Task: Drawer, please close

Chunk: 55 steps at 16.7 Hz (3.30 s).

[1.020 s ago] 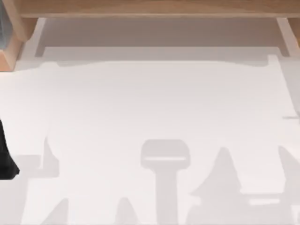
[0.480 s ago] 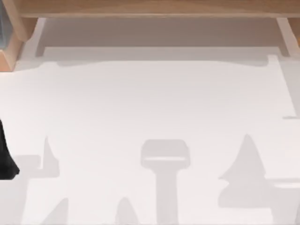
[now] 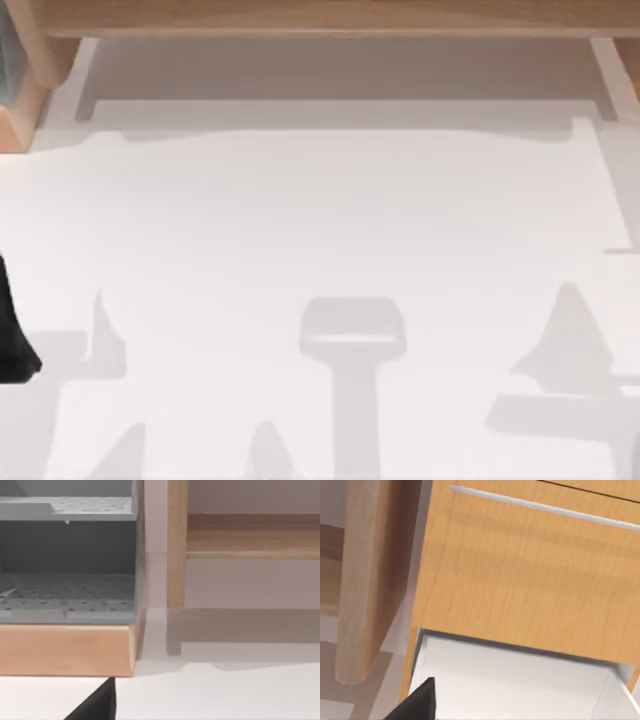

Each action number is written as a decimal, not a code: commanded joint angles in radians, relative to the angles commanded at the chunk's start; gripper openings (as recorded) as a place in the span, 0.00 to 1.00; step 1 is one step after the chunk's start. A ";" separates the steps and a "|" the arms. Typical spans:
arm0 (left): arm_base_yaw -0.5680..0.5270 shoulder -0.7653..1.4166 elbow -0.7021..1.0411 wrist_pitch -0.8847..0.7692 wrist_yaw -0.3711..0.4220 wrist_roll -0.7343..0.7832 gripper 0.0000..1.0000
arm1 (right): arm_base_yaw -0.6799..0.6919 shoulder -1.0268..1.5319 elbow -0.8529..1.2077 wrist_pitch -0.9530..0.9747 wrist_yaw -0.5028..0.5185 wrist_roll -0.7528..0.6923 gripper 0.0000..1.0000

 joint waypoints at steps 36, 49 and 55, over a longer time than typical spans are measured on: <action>0.000 0.000 0.000 0.000 0.000 0.000 1.00 | -0.097 0.706 0.087 0.609 -0.111 -1.370 0.92; 0.000 0.000 0.000 0.000 0.000 0.000 1.00 | -0.097 0.706 0.087 0.609 -0.111 -1.370 0.00; 0.000 0.000 0.000 0.000 0.000 0.000 1.00 | -0.097 0.706 0.087 0.609 -0.111 -1.370 0.00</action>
